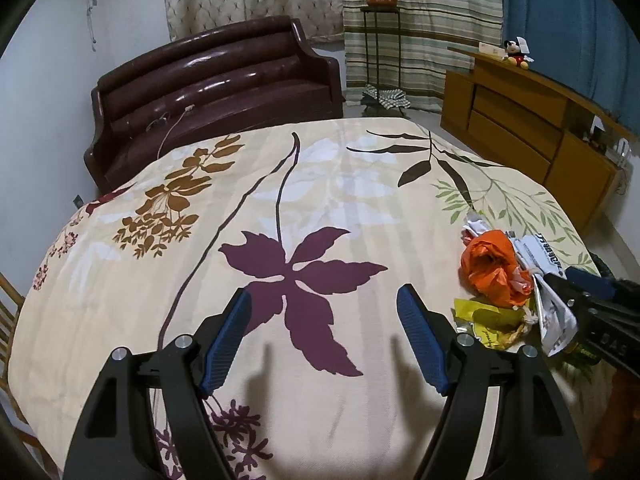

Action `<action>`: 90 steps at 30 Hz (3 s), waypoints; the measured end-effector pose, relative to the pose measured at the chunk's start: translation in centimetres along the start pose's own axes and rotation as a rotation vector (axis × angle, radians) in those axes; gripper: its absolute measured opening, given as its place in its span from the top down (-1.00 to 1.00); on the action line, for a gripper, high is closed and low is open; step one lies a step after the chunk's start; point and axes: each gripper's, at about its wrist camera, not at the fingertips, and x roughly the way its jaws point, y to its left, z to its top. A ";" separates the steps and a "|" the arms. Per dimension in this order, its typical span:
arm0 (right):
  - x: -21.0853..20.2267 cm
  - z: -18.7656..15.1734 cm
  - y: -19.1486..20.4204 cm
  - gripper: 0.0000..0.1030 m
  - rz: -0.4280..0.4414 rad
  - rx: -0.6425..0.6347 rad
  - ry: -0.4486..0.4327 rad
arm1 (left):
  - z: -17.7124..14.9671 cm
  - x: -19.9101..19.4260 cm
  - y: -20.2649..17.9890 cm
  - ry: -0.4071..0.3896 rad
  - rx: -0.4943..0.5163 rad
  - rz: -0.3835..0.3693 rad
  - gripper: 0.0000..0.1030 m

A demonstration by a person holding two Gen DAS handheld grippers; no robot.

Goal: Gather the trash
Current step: 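Grasp the white milk-powder packet with the right gripper while the left gripper grasps the white wrapper, then carry the packet and wrapper over the black bin and open both grippers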

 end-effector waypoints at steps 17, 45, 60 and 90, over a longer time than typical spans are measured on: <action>-3.1 -0.1 -1.9 0.42 -0.022 0.013 -0.094 | 0.6 -1.0 -4.1 0.004 0.030 -0.085 -0.42; -6.8 -3.2 -10.4 0.42 -0.050 0.143 -0.173 | -0.5 -0.1 -13.2 0.079 0.146 -0.165 0.36; -7.1 -3.6 -10.8 0.42 -0.056 0.144 -0.179 | -0.7 -1.4 -12.4 0.052 0.113 -0.237 0.72; -10.5 -4.1 -13.8 0.42 -0.189 0.179 -0.243 | 0.2 -4.3 -17.6 -0.078 0.178 -0.386 0.73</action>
